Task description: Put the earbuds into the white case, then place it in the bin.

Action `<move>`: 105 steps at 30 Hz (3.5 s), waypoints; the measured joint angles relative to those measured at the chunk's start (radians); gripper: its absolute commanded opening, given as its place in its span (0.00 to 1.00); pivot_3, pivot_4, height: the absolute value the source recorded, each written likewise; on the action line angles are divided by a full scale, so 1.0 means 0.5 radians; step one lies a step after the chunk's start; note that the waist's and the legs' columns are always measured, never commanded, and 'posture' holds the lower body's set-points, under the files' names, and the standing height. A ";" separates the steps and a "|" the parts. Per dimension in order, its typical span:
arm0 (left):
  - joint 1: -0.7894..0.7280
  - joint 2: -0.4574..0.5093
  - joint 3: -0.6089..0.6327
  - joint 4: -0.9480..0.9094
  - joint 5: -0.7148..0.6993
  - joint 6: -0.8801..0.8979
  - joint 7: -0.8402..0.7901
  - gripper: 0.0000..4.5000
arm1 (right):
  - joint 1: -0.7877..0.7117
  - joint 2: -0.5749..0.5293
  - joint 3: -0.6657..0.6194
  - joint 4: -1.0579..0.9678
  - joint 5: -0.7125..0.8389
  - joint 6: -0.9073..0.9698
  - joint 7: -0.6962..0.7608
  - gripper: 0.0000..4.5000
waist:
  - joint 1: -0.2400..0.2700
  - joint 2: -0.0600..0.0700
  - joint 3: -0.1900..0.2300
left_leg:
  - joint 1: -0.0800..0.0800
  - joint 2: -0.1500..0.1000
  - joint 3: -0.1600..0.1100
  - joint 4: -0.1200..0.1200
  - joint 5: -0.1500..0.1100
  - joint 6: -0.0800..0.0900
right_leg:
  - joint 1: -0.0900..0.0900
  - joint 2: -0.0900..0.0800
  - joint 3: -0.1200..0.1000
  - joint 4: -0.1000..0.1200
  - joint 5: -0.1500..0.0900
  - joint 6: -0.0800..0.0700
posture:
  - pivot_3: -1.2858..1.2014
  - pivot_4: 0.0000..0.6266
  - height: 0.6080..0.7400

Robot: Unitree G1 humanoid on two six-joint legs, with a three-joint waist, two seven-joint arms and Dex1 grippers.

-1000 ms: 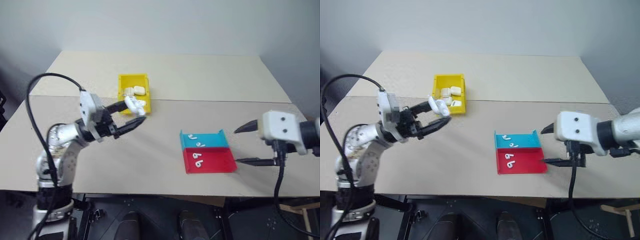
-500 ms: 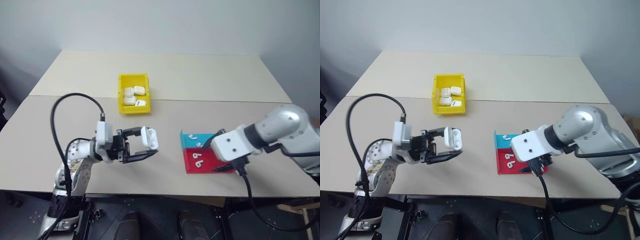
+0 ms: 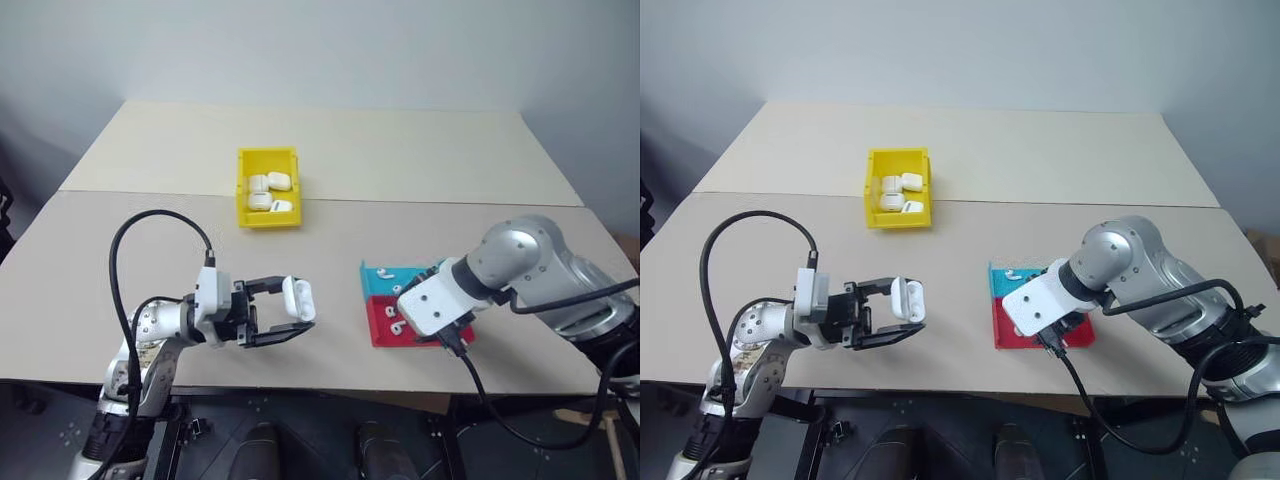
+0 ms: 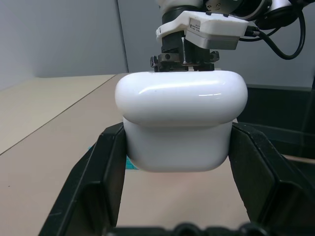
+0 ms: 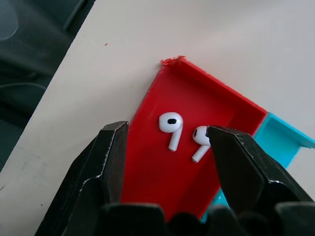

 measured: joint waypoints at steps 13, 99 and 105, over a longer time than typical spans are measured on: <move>-0.044 -0.006 -0.040 -0.038 -0.003 -0.005 0.046 0.62 | -0.001 0.148 0.068 0.149 -0.223 -0.095 -0.001 0.40 | 0.000 0.000 0.000 | 0.000 0.000 0.000 0.000 0.000 0.000 | 0.000 0.000 0.000 0.000 0.000 0.000 | 0.52 0.24 1.00; -0.792 -0.385 -0.259 0.302 -0.233 0.126 -0.102 0.62 | 0.329 0.698 -1.637 -0.379 1.657 0.664 -0.874 0.21 | -0.001 0.000 0.001 | -0.002 -0.001 -0.003 -0.001 -0.001 0.001 | 0.003 0.001 -0.002 -0.003 0.000 0.000 | 0.52 0.24 1.00; -0.827 -0.390 -0.243 0.323 -0.235 0.126 -0.102 0.62 | 0.368 0.823 -1.508 -0.363 1.653 0.450 -0.875 0.21 | 0.000 0.000 0.001 | -0.002 -0.001 -0.003 -0.001 -0.001 0.001 | 0.002 0.001 -0.002 -0.003 0.000 0.001 | 0.52 0.24 1.00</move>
